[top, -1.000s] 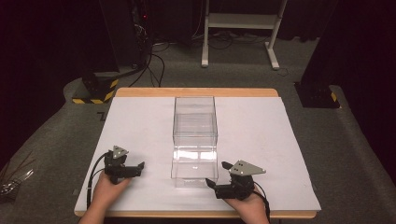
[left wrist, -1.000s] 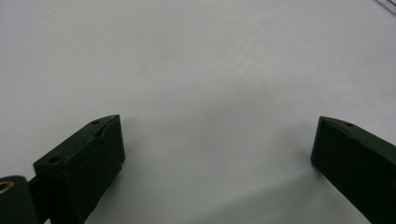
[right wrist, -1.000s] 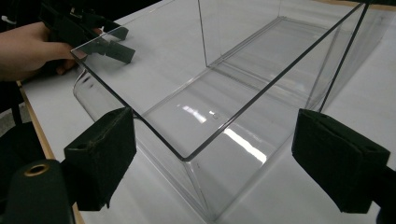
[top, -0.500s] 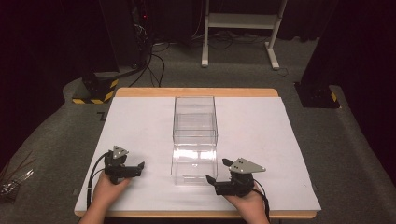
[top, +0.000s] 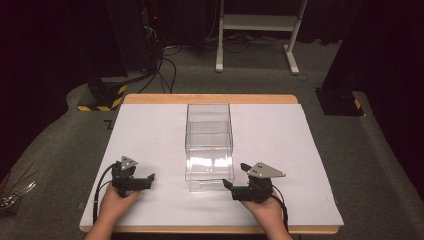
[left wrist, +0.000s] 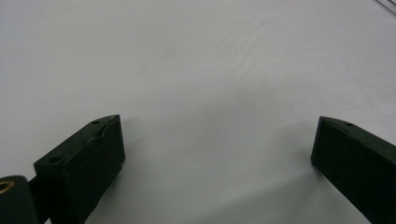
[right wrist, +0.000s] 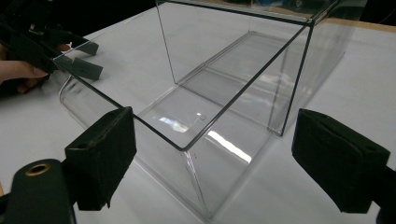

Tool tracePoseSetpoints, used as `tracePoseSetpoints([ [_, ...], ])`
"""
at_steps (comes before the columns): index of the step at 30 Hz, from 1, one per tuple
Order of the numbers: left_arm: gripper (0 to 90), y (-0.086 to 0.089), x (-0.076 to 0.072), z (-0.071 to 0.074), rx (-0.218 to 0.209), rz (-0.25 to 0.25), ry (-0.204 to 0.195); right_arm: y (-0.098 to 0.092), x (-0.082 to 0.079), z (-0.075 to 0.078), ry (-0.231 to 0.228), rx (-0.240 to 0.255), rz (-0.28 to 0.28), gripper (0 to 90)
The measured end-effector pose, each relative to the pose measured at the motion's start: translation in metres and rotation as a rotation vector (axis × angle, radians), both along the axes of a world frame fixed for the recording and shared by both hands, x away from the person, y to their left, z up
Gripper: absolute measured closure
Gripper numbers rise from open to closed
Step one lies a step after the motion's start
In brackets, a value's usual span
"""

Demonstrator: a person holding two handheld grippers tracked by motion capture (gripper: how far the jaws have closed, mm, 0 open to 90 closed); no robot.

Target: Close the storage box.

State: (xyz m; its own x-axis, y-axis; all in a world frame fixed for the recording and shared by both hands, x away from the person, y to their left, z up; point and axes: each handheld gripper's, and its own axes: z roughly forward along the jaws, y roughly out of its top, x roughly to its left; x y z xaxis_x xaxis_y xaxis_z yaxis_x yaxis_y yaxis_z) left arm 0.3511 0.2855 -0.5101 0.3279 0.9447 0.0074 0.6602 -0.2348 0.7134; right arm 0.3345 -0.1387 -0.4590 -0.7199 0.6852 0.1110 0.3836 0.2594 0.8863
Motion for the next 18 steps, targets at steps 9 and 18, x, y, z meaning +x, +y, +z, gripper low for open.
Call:
tracePoseSetpoints([
  [9, 3.0, 0.0, 0.0, 0.0, 0.0, 0.001, 0.001, 0.0, -0.011, -0.008, 0.004, -0.026, 0.013, 17.3],
  [18, 2.9, 0.0, 0.0, 0.0, 0.0, 0.001, 0.0, 0.003, -0.012, -0.017, 0.0, -0.042, -0.001, 22.7],
])
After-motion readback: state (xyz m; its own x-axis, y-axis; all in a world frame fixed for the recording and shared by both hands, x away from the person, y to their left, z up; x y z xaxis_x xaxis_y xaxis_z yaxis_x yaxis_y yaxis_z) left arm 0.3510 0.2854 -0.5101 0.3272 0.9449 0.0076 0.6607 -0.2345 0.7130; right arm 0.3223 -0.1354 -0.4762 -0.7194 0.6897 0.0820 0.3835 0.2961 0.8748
